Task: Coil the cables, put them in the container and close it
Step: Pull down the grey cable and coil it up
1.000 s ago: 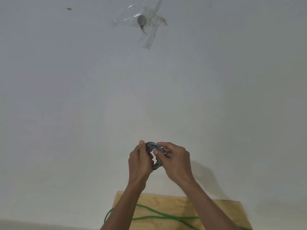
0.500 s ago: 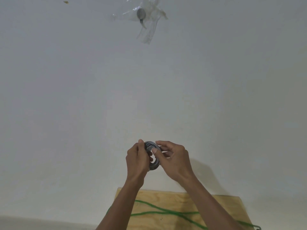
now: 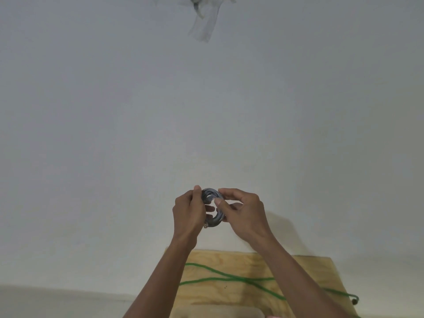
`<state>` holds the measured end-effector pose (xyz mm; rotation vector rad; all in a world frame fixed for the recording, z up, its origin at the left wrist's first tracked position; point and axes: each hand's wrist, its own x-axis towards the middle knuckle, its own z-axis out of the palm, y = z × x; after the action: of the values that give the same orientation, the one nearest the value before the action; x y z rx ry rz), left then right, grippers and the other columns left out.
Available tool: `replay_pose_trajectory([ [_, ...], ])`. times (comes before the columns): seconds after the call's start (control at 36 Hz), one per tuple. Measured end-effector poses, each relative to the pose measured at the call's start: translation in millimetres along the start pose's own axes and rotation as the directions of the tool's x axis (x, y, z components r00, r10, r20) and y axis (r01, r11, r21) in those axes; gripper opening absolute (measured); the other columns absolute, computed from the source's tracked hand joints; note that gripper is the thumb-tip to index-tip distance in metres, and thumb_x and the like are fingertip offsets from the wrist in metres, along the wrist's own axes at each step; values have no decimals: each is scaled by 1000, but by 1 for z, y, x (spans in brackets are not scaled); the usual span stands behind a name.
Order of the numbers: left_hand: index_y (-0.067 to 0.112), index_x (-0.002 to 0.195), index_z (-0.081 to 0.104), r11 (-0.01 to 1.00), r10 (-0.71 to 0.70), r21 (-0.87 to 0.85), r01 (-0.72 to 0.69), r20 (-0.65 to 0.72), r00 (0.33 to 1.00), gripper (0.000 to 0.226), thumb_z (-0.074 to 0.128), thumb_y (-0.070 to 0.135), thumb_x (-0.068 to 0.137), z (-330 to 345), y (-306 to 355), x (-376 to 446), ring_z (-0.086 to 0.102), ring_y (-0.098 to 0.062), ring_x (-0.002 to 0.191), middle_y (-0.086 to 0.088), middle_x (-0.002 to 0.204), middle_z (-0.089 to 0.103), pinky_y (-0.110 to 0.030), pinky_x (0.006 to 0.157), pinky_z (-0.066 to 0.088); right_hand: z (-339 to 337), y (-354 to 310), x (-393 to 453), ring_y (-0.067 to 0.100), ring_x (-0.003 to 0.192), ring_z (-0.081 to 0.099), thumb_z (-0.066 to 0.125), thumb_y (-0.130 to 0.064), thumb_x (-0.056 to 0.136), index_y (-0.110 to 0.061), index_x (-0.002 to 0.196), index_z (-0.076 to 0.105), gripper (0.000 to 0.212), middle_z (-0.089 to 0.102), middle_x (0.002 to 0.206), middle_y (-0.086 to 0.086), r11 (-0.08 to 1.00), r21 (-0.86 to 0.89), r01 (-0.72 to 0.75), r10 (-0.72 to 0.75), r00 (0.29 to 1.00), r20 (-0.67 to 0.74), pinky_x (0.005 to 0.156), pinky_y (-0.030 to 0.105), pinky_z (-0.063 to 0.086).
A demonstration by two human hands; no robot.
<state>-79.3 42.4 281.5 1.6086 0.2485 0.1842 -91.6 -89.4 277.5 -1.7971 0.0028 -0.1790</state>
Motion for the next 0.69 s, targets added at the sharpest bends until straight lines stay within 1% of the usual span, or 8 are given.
replay_pose_trajectory([
  [0.14, 9, 85, 75, 1000, -22, 18, 22, 12, 1000, 48, 40, 33, 107, -8, -11, 0, 76, -20, 68, -9, 81, 77, -34, 57, 60, 8, 9, -7, 16, 76, 76, 76, -22, 86, -23, 110, 74, 24, 76, 100, -6, 999, -17, -27, 27, 1000, 3, 76, 41, 63],
  [0.25, 18, 81, 76, 997, -58, 56, 57, 10, 998, 51, 39, 41, 106, -21, -26, 2, 75, -27, 74, -5, 75, 78, -45, 72, 63, 15, 21, -17, 17, 76, 76, 76, -19, 87, -20, 112, 73, 25, 75, 100, -4, 998, 3, -64, 64, 998, -1, 76, 43, 63],
  [0.31, 21, 84, 75, 993, -68, 91, 69, -9, 998, 49, 39, 47, 103, -30, -36, 3, 74, -25, 82, -2, 80, 78, -48, 81, 61, 19, 31, -23, 19, 76, 76, 77, -18, 86, -20, 110, 74, 25, 76, 100, -2, 996, 15, -84, 84, 996, -7, 76, 45, 63],
  [0.39, 16, 94, 72, 992, -76, 103, 78, -27, 997, 44, 41, 45, 105, -43, -55, 2, 75, -20, 83, -5, 88, 77, -44, 77, 63, 26, 49, -32, 23, 76, 76, 78, -17, 84, -20, 107, 75, 23, 76, 97, 2, 991, 27, -130, 131, 991, -27, 75, 46, 63],
  [0.47, 16, 94, 70, 973, -12, 231, 22, -43, 999, 40, 42, 42, 104, -60, -82, 0, 75, -14, 78, -2, 86, 76, -47, 81, 61, 33, 72, -45, 24, 76, 76, 79, -19, 83, -21, 104, 76, 21, 77, 93, 4, 987, 5, -164, 164, 986, -40, 76, 47, 63],
  [0.53, 12, 89, 68, 928, 44, 371, -31, -26, 999, 46, 38, 43, 103, -71, -106, -3, 73, -19, 81, -3, 85, 75, -47, 85, 56, 39, 89, -56, 23, 77, 76, 79, -19, 83, -22, 102, 76, 19, 78, 92, 4, 981, -15, -193, 192, 980, -57, 75, 47, 63],
  [0.61, 8, 92, 67, 854, 101, 511, -101, 28, 995, 46, 36, 39, 102, -83, -151, -13, 66, -30, 84, -6, 85, 72, -40, 80, 51, 50, 115, -74, 20, 83, 75, 79, -18, 84, -21, 104, 77, 21, 77, 96, -1, 970, -48, -238, 233, 968, -89, 76, 48, 62],
  [0.69, 8, 114, 70, 825, 78, 551, -124, 106, 991, 34, 44, 29, 106, -94, -198, -27, 66, -31, 106, -10, 109, 73, -37, 90, 49, 65, 141, -95, 18, 83, 74, 78, -15, 85, -36, 93, 74, 23, 74, 90, -13, 956, -77, -283, 276, 957, -87, 75, 49, 62],
])
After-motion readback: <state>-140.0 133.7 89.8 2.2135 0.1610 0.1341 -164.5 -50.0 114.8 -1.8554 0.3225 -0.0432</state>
